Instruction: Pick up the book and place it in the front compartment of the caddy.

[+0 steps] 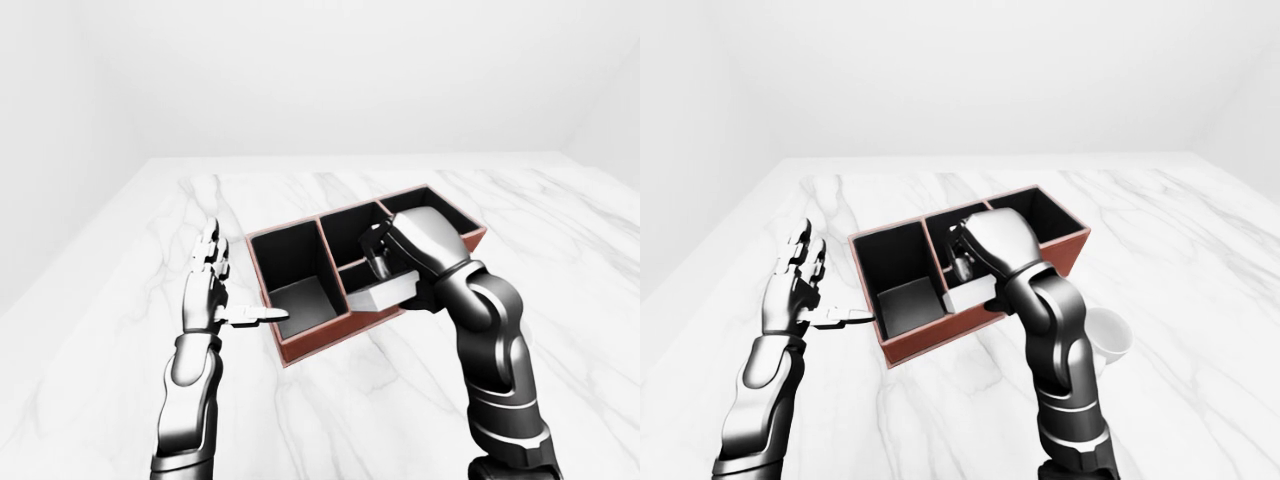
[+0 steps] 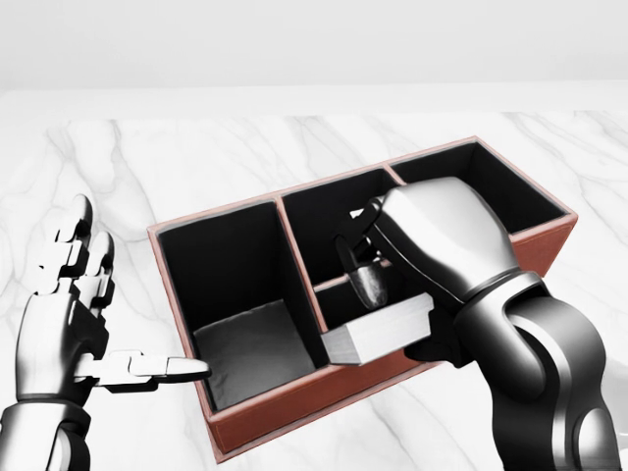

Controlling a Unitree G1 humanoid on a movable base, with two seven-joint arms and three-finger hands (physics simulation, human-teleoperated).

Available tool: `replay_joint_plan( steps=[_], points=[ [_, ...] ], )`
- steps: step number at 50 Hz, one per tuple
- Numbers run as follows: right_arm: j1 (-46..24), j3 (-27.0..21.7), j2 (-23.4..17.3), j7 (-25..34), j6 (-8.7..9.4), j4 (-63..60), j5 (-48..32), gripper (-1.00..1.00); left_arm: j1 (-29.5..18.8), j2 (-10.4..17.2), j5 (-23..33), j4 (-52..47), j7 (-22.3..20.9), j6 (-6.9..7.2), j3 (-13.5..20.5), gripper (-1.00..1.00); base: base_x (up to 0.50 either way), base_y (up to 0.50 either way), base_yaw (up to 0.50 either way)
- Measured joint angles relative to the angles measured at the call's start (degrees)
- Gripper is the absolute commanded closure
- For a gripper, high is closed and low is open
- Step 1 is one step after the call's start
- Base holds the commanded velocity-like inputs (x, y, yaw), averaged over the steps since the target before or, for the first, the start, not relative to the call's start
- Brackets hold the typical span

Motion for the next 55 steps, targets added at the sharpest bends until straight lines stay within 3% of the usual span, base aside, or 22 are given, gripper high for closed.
replay_joint_plan(
  steps=[55],
  points=[
    [-14.94, -0.46, -3.01, -9.34, 0.00, 22.40, -0.04, 1.00, -0.20, 0.13, -0.08, -0.14, 0.16, 0.00, 0.22, -1.00, 0.00, 0.00, 0.00]
  ],
)
